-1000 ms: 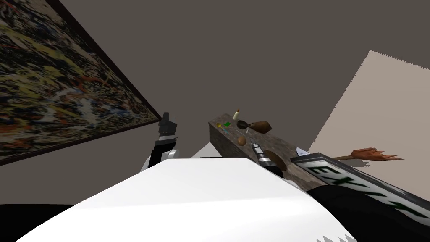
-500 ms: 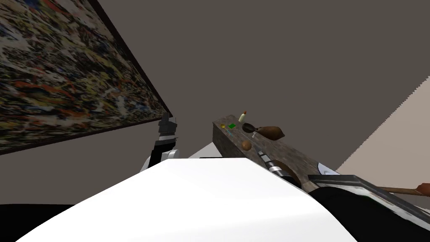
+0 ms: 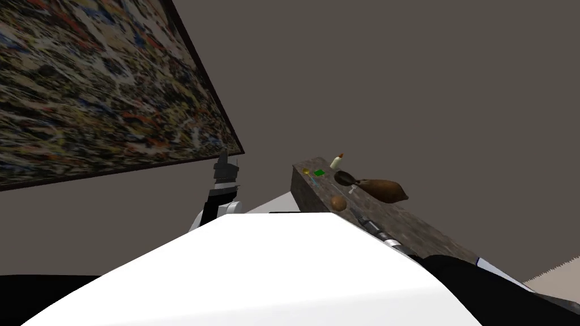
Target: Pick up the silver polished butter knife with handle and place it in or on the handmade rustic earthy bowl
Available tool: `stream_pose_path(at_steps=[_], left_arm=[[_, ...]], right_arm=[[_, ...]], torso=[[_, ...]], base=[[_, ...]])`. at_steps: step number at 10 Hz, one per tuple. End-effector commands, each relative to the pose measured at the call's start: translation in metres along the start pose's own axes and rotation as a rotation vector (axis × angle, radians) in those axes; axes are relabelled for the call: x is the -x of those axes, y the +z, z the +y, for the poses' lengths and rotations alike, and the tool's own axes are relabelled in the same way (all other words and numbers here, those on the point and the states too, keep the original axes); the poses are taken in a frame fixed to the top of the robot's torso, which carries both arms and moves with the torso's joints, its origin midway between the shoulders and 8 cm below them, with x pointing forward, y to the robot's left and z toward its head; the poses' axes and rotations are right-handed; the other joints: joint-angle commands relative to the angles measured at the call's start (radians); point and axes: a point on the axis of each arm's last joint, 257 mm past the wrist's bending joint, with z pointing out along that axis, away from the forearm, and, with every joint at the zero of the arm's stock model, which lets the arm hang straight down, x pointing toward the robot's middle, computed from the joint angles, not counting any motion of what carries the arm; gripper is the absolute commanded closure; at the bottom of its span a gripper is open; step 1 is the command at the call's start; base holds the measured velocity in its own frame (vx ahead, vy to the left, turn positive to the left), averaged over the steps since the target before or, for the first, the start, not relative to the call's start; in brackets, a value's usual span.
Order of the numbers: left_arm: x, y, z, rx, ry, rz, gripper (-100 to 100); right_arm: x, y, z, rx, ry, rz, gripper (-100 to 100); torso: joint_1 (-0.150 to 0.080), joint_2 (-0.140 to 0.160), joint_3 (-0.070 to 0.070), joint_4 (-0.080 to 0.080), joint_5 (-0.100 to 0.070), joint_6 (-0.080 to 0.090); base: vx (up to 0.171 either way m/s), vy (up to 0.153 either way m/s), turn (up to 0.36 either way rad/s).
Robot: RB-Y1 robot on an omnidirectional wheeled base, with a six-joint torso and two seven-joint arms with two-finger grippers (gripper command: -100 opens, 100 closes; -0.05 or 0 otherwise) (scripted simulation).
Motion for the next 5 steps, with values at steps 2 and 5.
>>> stream_pose_path(at_steps=[2, 5], left_arm=[[0.0, 0.0, 0.0, 0.0, 0.0, 0.0, 0], [0.0, 0.0, 0.0, 0.0, 0.0, 0.0, 0]], right_arm=[[-0.01, -0.017, -0.025, -0.051, -0.101, 0.068, -100], [-0.023, -0.046, -0.063, -0.114, -0.273, 0.192, -100]], torso=[[-0.001, -0.001, 0.0, 0.0, 0.0, 0.0], [0.0, -0.001, 0.0, 0.0, 0.0, 0.0]], base=[[0.003, -0.053, 0.234], [-0.005, -0.048, 0.309]])
